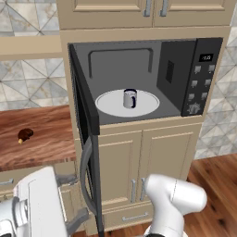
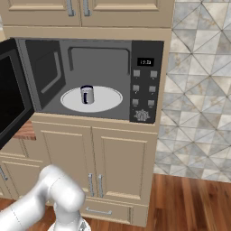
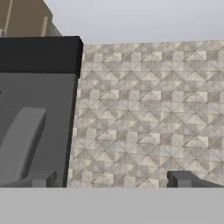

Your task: Pick the mug from the counter and place it inside the microwave. Then close the microwave.

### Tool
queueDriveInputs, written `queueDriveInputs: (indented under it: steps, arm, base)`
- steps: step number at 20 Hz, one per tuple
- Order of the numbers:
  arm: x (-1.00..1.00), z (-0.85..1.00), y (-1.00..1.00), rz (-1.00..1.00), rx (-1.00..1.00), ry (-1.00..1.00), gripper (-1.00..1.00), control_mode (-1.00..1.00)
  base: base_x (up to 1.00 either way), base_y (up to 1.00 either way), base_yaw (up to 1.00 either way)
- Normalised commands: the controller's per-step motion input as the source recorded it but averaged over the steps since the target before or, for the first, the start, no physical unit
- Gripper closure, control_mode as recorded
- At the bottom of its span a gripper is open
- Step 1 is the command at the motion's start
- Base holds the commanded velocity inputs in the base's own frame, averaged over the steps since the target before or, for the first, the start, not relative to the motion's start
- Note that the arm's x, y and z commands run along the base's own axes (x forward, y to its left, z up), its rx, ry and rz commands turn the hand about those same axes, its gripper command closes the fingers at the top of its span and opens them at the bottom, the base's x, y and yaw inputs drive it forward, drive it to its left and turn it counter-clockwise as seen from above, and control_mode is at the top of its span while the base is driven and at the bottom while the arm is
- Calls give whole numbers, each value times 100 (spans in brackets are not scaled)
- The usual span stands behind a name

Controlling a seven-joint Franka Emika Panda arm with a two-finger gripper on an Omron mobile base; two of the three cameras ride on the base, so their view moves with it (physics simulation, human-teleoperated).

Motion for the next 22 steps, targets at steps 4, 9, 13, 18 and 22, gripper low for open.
queueDriveInputs:
  steps: [4, 9, 13, 18, 22]
  arm:
    - [3, -23, 5, 5, 0, 0, -100, -100]
    - [17, -20, 0, 10, 2, 0, -100, -100]
    - [26, -8, 0, 12, 2, 1, -100, -100]
    - [24, -2, 0, 12, 0, 2, -100, -100]
    - [25, -4, 0, 11, 0, 4, -100, -100]
  base:
    - [0, 0, 0]
    - [0, 0, 0]
    - [0, 0, 0]
    - [0, 0, 0]
    - [0, 0, 0]
